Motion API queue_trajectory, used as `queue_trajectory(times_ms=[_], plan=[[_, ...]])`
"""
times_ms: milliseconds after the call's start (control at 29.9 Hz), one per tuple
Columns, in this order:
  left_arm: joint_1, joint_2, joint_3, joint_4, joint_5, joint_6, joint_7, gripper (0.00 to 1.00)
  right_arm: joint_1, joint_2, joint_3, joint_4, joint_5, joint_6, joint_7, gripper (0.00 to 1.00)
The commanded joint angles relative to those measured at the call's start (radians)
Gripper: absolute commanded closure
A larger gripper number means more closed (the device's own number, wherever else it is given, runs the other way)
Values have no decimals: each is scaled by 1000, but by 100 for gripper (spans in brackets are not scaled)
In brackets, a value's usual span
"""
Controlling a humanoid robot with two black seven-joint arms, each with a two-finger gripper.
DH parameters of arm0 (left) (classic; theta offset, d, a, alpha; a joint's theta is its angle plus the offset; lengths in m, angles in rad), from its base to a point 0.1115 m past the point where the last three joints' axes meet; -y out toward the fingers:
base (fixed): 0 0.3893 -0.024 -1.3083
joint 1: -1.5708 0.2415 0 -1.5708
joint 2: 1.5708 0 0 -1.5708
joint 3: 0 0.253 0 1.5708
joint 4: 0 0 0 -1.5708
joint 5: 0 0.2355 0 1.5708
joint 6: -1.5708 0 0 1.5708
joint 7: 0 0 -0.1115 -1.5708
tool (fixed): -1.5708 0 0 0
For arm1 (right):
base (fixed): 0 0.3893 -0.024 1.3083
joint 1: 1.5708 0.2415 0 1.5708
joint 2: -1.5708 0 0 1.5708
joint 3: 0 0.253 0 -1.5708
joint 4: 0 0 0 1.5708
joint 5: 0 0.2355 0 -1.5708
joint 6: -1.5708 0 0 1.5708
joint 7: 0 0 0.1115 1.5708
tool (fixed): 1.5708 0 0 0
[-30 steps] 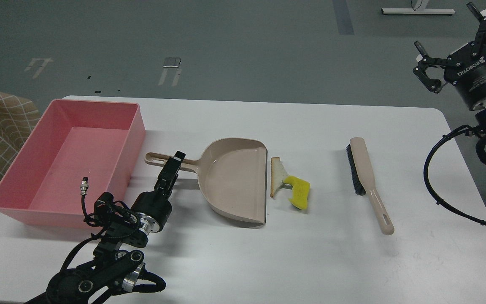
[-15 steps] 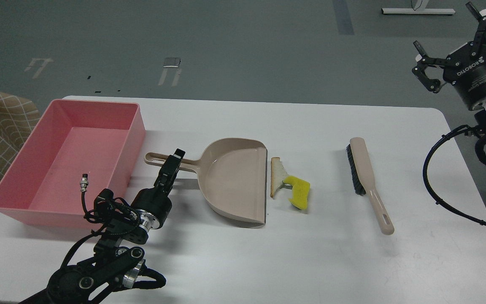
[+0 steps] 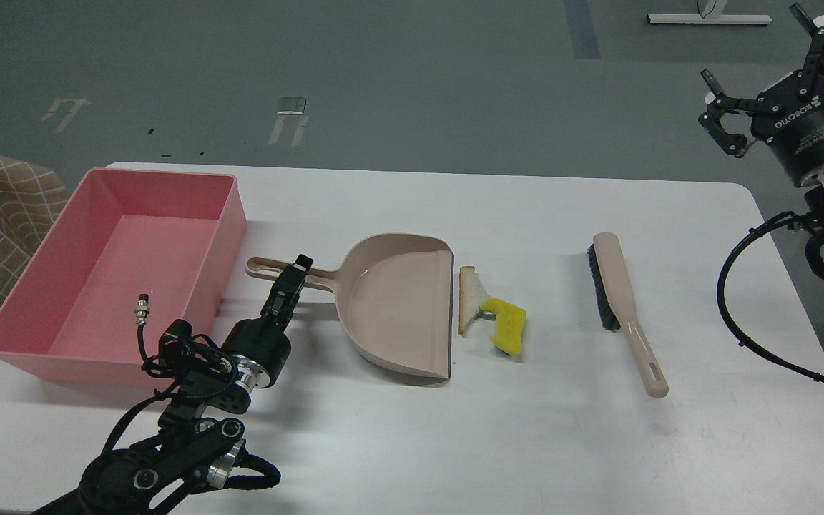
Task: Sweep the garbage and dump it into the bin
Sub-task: 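Close the left gripper on the beige dustpan handle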
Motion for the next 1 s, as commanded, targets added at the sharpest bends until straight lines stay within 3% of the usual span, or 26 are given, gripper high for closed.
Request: queue_trajectory(times_ms=[0, 201, 334, 535, 802, 969], plan=[[0, 0, 1, 0, 2, 0, -3, 64, 0, 0, 0, 0, 0, 0, 0, 0], [0, 2, 1, 0, 0, 0, -3, 75, 0, 0, 0, 0, 0, 0, 0, 0], [2, 0, 3, 0, -1, 0, -3, 89, 0, 0, 0, 0, 0, 0, 0, 0], [2, -1, 3, 0, -3, 0, -2, 98, 0, 0, -2, 0, 0, 0, -2, 0], [3, 0, 3, 0, -2, 0, -3, 100, -2, -20, -14, 1, -9, 0, -9, 0], [2, 0, 3, 0, -2, 0, -2, 100, -8, -96, -20, 1, -25, 0, -11, 0]])
